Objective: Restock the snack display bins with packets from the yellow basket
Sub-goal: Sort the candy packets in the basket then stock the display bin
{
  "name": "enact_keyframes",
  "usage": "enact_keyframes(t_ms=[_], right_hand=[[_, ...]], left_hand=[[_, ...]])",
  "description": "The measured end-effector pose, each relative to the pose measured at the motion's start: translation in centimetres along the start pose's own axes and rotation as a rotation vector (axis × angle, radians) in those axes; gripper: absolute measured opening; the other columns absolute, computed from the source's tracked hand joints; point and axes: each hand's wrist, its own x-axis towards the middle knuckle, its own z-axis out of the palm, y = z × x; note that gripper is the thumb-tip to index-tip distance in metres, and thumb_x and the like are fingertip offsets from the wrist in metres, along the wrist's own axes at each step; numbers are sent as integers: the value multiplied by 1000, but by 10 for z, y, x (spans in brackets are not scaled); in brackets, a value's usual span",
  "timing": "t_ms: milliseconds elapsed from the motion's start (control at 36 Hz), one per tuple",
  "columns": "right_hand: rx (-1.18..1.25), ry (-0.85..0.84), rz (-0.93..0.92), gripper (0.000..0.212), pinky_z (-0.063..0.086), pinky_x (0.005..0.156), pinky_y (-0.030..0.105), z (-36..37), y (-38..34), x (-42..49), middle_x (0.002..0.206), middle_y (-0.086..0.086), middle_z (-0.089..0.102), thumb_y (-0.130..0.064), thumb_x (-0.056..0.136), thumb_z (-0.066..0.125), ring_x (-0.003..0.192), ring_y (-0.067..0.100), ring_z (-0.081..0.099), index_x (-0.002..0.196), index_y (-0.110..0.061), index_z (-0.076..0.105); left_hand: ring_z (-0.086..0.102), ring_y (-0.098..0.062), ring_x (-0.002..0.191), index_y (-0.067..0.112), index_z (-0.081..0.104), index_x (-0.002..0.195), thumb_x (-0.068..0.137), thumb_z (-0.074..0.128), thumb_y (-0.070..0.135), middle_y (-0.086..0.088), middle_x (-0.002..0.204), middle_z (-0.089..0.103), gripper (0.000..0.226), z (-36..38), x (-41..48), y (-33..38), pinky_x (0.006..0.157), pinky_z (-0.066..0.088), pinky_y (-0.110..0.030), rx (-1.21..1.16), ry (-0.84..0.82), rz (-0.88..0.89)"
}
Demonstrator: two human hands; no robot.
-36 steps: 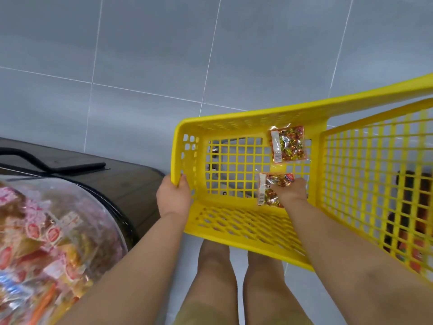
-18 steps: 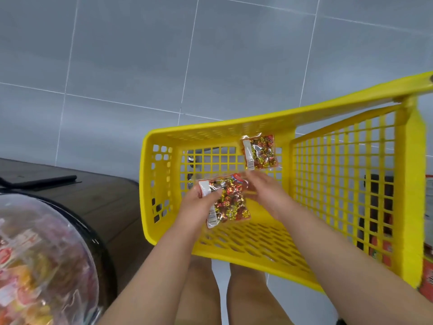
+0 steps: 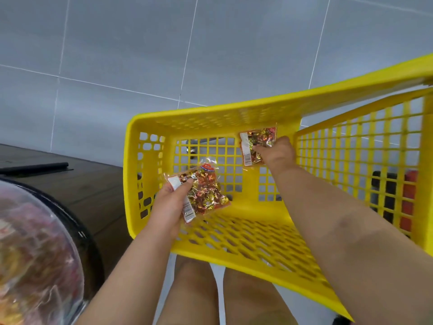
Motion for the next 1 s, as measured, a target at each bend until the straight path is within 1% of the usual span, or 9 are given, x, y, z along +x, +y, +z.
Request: enact_keyframes(t_ms=[111, 222, 361, 472, 556, 639, 750, 917, 1000], right_hand=[[216, -150, -81, 48, 40, 75, 24, -10, 10, -29, 108, 8, 64, -29, 77, 77, 104, 26, 60, 113, -8, 55], [284, -354, -84, 40, 50, 84, 30, -35, 16, -83, 108, 7, 69, -20, 74, 79, 99, 22, 64, 110, -12, 63], [394, -484, -214, 26, 51, 86, 34, -83, 3, -167, 106, 5, 69, -17, 76, 77, 96, 21, 65, 95, -22, 61], [393, -544, -375, 23, 50, 90, 38, -116, -24, -228, 106, 4, 69, -16, 79, 75, 98, 21, 65, 95, -23, 59], [360, -614, -496, 24, 51, 82, 34, -134, -48, -269, 98, 2, 70, -19, 79, 74, 88, 17, 65, 101, -20, 63], [387, -634, -585, 27, 47, 64, 17, -142, -72, -305, 88, -4, 68, -15, 80, 73, 75, 6, 63, 104, -18, 60], [381, -665, -650, 27, 53, 71, 19, -141, -100, -351, 89, -6, 68, -5, 81, 68, 78, 4, 65, 96, -24, 55], [294, -734, -764, 24, 53, 87, 41, -125, -132, -417, 100, 4, 70, -10, 79, 67, 93, 19, 67, 100, -19, 59], [183, -766, -833, 29, 54, 86, 45, -114, -144, -451, 102, 6, 69, -15, 79, 66, 94, 22, 67, 107, -18, 60]], left_hand=[[62, -33, 92, 10, 58, 119, 93, 61, 14, -18, 102, 64, 26, -4, -21, 16, 84, 50, -57, -18, -55, 4], [73, -21, 72, 16, 62, 104, 92, 59, 10, -5, 84, 75, 14, -11, -53, 39, 55, 58, -34, -109, -114, 29], [73, -18, 74, 17, 61, 101, 96, 50, 2, -3, 86, 75, 19, -23, -106, 69, 62, 61, -38, -92, -195, 107], [62, -36, 99, 1, 54, 122, 93, 57, 4, -23, 113, 64, 29, -41, -147, 80, 89, 49, -55, 10, -109, 192], [60, -38, 92, -1, 46, 129, 88, 67, 9, -30, 109, 61, 47, -56, -173, 81, 73, 48, -44, 35, 2, 279], [57, -20, 68, 22, 25, 146, 85, 73, 16, -2, 77, 66, 78, -72, -197, 82, 65, 49, -31, 46, 180, 392], [56, -26, 115, 26, 38, 143, 90, 66, 18, -13, 132, 50, 61, -92, -223, 86, 98, 48, -43, 99, 305, 543], [41, -21, 136, 29, 47, 141, 62, 70, 67, -9, 153, 33, 90, -132, -264, 85, 112, 35, -47, -131, 138, 497], [62, -25, 114, 22, 52, 134, 74, 75, 41, -8, 128, 63, 67, -161, -278, 79, 104, 43, -50, -342, -59, 471]])
